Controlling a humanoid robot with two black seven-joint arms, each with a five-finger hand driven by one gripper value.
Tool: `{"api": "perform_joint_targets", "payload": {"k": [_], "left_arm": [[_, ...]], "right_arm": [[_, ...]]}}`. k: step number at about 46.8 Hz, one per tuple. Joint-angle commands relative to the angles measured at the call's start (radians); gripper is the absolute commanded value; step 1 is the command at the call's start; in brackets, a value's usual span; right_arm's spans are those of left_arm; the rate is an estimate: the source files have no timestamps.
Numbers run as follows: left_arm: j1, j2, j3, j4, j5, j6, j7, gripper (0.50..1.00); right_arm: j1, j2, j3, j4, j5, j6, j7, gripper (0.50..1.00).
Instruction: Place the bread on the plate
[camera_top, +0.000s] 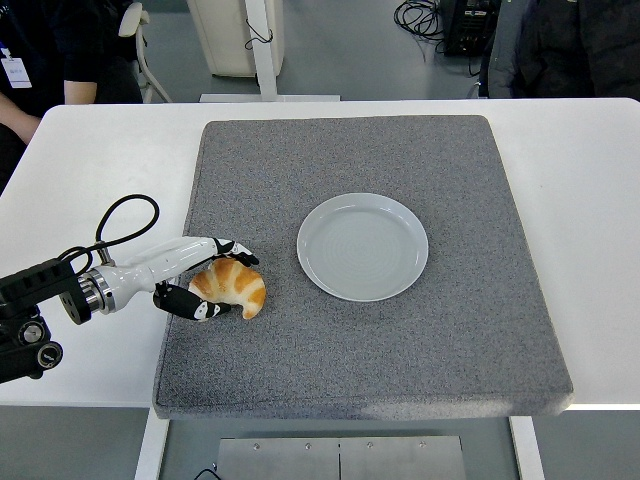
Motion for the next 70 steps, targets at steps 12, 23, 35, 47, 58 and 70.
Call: {"api": "perform_joint_targets", "payload": {"k": [12,23,35,47,58,70], "left_arm": [[-0.018,0.007,-0.011,0.002,-0.002,-0.002,-0.001,0.500],[-0.064,0.011,-0.009,0.002,0.000,-0.008,-0.003,0.500],[-0.128,0.042,-0.011,0.006,-0.017,-0.012,-0.038,0.500],[-0.268,0.062,-0.020,0.090,-0.060,-0.072,-0.038,0.500],[-0.404,0.085,-0.028,0.173,-0.109,-0.170,-0.040,0.500],[-0.496,0.073,-0.028,0.199,-0.124,-0.213,-0.032,0.500]], "right_arm": [[0.001,0.000,0.000,0.001,0.002,0.000,0.000,1.000],[0.001,0.000,-0.002,0.001,0.000,0.000,0.000,1.000],[0.001,0.000,0.000,0.001,0.000,0.000,0.000,1.000],[-0.001,0.000,-0.002,0.001,0.000,0.000,0.000,1.000],[0.001,0.000,-0.002,0.001,0.000,0.000,0.000,1.000],[0.001,0.000,0.000,0.001,0.000,0.000,0.000,1.000]]}}
